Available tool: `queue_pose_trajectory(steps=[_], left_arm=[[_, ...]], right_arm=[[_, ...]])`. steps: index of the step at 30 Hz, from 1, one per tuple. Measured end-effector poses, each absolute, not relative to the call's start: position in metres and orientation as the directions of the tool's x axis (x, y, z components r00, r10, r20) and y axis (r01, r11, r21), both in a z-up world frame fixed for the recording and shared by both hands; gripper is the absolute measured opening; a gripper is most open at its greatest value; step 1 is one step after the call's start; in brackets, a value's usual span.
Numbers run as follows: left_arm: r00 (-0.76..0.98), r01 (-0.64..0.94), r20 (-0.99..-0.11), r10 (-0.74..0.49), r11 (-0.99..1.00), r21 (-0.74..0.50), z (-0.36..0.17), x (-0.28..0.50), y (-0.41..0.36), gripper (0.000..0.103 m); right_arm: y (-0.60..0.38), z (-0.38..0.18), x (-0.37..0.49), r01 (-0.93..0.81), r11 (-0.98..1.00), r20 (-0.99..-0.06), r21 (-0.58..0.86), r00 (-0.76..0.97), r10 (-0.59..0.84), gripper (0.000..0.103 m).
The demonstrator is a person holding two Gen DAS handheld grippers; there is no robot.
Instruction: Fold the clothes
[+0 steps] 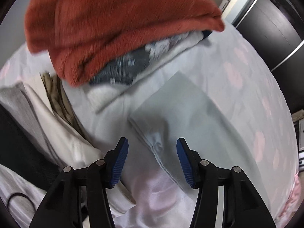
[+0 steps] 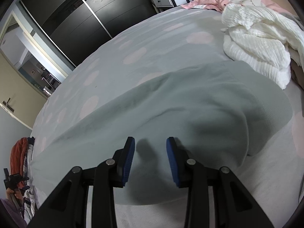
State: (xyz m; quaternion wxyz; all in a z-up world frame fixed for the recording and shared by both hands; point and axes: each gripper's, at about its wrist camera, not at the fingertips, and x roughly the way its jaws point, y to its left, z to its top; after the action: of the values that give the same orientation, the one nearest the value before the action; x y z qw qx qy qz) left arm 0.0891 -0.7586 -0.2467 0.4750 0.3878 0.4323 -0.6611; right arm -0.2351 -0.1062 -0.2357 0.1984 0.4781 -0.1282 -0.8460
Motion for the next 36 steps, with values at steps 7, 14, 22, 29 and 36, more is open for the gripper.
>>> queue_pose_trajectory(steps=[7,14,22,29,36], left_arm=[[-0.232,0.970,-0.917,-0.323,-0.150,-0.192,-0.261,0.079,-0.760,0.026],[-0.264,0.947,-0.855,-0.446,-0.290,-0.141,-0.204,0.056,-0.736,0.006],[-0.447,0.850,-0.765,-0.465,-0.487,-0.200,-0.121,0.018,-0.674,0.006],[-0.559,0.718,-0.715,-0.419,-0.676,-0.165,-0.076,-0.052,-0.560,0.005],[-0.586,0.559,-0.737,-0.337,-0.827,-0.066,-0.092,-0.134,-0.436,0.005]], right_arm=[[-0.103,-0.239,-0.237,0.197,-0.896,-0.763,0.398,-0.472,-0.442,0.034],[-0.102,-0.238,-0.240,0.194,-0.890,-0.760,0.414,-0.464,-0.455,0.034],[-0.092,-0.230,-0.240,0.172,-0.872,-0.754,0.458,-0.445,-0.484,0.034],[-0.088,-0.224,-0.242,0.184,-0.831,-0.731,0.525,-0.403,-0.551,0.034],[-0.087,-0.219,-0.242,0.201,-0.789,-0.711,0.580,-0.348,-0.611,0.034]])
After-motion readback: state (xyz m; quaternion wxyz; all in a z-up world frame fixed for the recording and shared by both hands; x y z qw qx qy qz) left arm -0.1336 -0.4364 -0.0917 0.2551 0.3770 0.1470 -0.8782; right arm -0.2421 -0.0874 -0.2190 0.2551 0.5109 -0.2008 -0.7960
